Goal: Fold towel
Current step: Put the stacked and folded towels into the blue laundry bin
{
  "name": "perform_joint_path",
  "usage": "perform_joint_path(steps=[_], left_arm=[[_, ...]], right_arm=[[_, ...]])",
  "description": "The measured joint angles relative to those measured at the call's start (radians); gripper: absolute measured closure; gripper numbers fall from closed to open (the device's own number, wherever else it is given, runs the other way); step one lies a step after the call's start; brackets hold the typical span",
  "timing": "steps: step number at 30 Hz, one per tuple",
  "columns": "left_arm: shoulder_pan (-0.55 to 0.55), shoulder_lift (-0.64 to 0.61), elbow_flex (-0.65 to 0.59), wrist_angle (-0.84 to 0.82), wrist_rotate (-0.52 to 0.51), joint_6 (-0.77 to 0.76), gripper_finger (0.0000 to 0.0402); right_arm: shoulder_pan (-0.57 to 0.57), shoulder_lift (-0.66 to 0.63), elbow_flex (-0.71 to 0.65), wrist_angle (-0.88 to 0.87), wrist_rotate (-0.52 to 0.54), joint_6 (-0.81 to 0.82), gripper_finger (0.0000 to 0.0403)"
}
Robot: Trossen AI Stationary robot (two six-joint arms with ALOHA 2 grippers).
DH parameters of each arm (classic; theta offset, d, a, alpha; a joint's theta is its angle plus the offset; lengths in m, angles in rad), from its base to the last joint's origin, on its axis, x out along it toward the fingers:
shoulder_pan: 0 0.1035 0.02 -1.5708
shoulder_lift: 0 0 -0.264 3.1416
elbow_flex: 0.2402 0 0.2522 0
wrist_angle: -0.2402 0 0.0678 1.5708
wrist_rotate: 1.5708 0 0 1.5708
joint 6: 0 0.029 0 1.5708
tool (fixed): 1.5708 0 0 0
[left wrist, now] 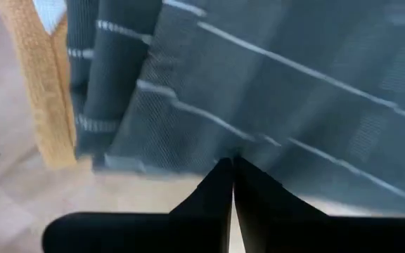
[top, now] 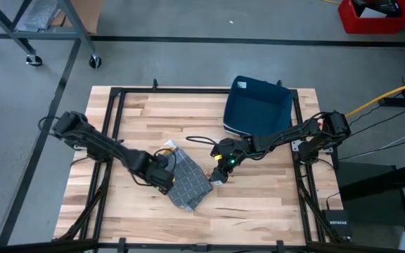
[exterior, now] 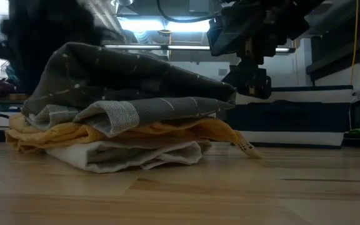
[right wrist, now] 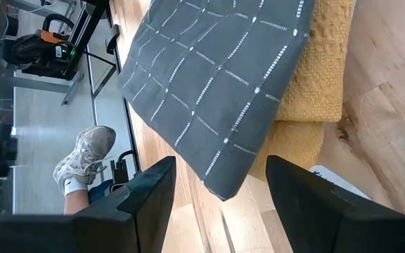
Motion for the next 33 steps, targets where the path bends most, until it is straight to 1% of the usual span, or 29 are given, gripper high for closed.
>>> perform_joint_path(steps=[4,8,11,17,19,22,27,31,33], left_arm=[[0.039,0.083,0.0,-0.033,-0.019,0.019,0.0394],[0.103,0.113,0.0,-0.053,-0.137,0.052,0.0394],[0.172,0.11,0.0,-0.02,-0.211,0.117,0.0394],[0.315,0.106,0.0,0.113,-0.223,0.308,0.0394],[0.344,0.097,0.011,0.117,-0.22,0.339,0.0394],[0.355,0.047,0.034,0.102,-0.218,0.384,0.0394],[0.328,-0.114,0.038,0.098,-0.22,0.391,0.0394],[0.294,-0.215,0.039,0.03,-0.225,0.41,0.0394],[0.281,-0.243,0.039,-0.019,-0.224,0.394,0.0394]], right_arm=[[0.0,0.0,0.0,-0.001,0.0,0.0,0.0175],[0.0,0.0,0.0,-0.001,0.0,0.0,0.0175],[0.0,0.0,0.0,-0.001,0.002,-0.001,0.0175],[0.0,0.0,0.0,-0.01,0.054,-0.002,0.0175],[0.0,0.0,0.0,-0.02,0.051,0.005,0.0175],[0.0,0.0,0.0,-0.035,0.028,0.027,0.0175],[0.0,0.0,0.0,-0.04,0.027,0.023,0.0175],[-0.001,-0.005,0.0,-0.036,-0.038,-0.004,0.0175],[-0.002,-0.023,0.0,-0.041,-0.042,-0.022,0.0175]])
